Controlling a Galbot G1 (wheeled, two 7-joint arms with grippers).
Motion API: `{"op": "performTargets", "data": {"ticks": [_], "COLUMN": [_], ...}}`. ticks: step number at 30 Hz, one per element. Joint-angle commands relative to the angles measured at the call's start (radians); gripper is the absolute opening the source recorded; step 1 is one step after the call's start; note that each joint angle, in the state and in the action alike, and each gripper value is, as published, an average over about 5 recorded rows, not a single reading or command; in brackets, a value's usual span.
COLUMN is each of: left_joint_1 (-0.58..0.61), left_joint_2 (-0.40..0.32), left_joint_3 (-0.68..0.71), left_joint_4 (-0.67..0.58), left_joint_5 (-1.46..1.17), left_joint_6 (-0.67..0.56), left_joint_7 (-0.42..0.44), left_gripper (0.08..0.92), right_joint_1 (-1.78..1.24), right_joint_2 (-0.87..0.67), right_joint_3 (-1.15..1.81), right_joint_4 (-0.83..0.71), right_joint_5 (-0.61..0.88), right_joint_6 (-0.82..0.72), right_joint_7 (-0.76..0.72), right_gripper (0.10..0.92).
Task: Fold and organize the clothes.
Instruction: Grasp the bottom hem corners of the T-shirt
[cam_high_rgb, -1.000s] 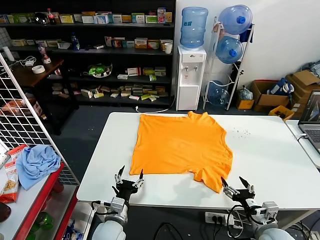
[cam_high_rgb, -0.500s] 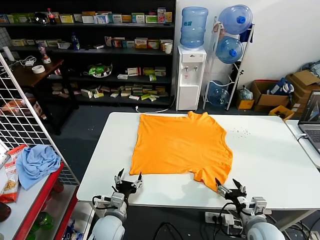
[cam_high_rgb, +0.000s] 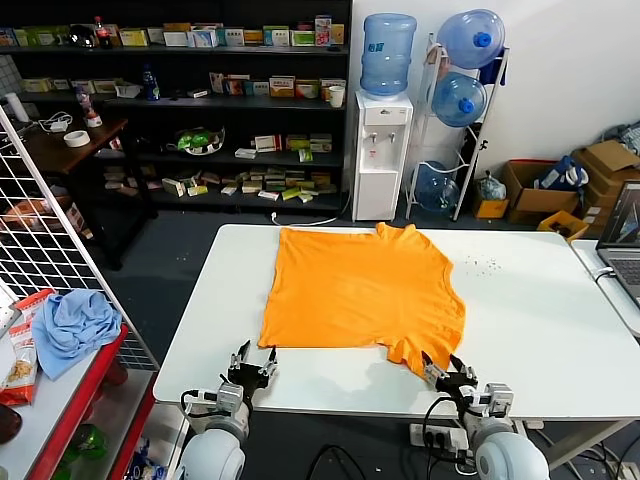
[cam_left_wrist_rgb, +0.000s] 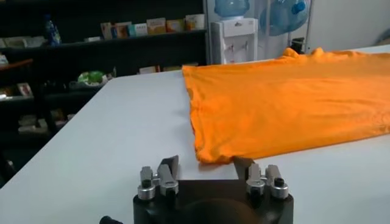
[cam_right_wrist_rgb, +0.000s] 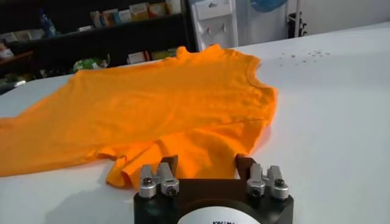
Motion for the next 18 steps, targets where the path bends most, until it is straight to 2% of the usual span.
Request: {"op": "performTargets", "data": {"ticks": [1,9,11,13,18], "left_joint_1": [0.001,0.018,0.021,0.022,0.017], "left_joint_2": [0.002,0.003,0.001,-0.003,-0.011], "left_joint_3": [-0.003,-0.013,-0.017,-0.02,-0.028], "left_joint_4": [-0.005,-0.043,-0.051,-0.056,-0.055], "left_joint_5": [-0.023,-0.038,-0.05,-0.062,-0.081], "left_joint_6": [0.0,0.0,0.002,0.003,0.0], "left_joint_7": [0.0,0.005,0.003,-0.003,-0.021], "left_gripper": [0.508,0.276,0.244,0.252,0.392], "right_joint_1": [0.009,-0.002,-0.004,-0.006,-0.008], "right_joint_2": [0.005,0.002,0.002,0.002,0.002], "right_joint_3": [-0.005,0.005,0.006,0.007,0.008], "right_joint_4": [-0.007,-0.002,-0.003,-0.004,-0.006], "right_joint_5": [-0.006,-0.007,-0.008,-0.009,-0.011], "right_joint_6": [-0.003,-0.006,-0.007,-0.008,-0.008], "right_joint_7": [0.008,0.017,0.019,0.02,0.02], "right_gripper": [0.446,0.221,0.163,0.131,0.124]}}
